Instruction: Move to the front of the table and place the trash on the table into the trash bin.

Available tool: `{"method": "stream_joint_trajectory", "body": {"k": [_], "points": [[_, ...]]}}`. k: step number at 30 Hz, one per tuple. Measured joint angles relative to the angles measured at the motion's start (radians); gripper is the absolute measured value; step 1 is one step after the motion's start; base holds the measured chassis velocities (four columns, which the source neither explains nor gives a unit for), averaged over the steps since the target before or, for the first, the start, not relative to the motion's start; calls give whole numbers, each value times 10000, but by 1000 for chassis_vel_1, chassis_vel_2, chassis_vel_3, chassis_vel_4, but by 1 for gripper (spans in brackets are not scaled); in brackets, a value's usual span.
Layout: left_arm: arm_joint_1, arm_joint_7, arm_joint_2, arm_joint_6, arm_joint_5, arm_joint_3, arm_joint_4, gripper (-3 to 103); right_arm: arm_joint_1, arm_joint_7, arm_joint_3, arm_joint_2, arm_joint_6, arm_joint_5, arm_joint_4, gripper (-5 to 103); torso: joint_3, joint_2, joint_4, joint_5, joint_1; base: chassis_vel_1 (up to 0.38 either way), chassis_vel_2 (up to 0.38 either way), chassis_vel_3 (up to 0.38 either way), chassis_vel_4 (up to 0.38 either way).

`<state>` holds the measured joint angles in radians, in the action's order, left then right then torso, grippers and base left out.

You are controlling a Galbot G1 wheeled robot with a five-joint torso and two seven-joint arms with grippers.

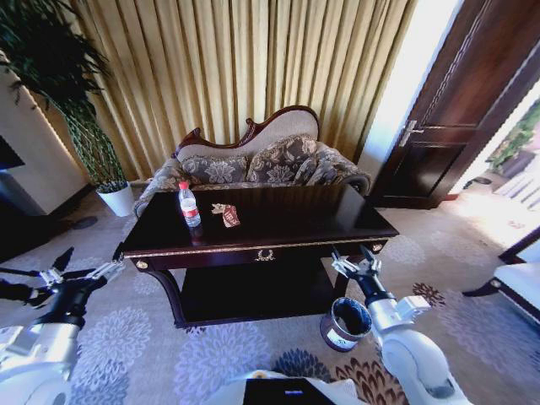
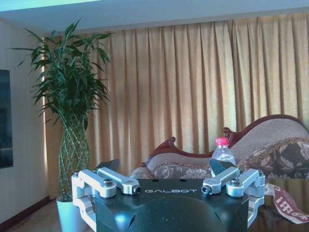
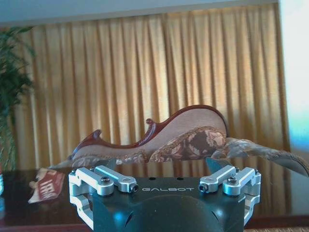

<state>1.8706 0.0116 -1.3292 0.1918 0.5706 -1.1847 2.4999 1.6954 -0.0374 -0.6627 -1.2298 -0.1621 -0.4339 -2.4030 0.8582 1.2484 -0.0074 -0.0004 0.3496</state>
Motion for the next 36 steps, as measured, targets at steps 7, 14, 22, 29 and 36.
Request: {"method": "stream_joint_trajectory", "body": {"k": [7,14,22,29,36], "points": [[-29,64,102,41,162,-103,0,100,-277,-37,271,-17,-973,231,-411,100,0,0,0,2,0,0,0,0,0],[-6,128,108,56,129,33,0,100,-363,-49,263,-54,-1008,330,-291,100,1,0,0,3,-1,0,0,0,0],[-65,140,114,71,86,89,0,100,-308,-54,236,-87,-997,330,-298,100,1,-1,-1,2,0,-38,25,26,-30],[-53,150,91,67,74,70,-33,100,-308,-56,300,-94,-988,335,-293,100,2,0,0,2,0,-67,66,54,-64],[-35,152,94,50,76,17,-37,100,-349,-94,406,45,-1064,-20,-335,100,2,-3,-2,2,1,-48,55,54,-59]]}}
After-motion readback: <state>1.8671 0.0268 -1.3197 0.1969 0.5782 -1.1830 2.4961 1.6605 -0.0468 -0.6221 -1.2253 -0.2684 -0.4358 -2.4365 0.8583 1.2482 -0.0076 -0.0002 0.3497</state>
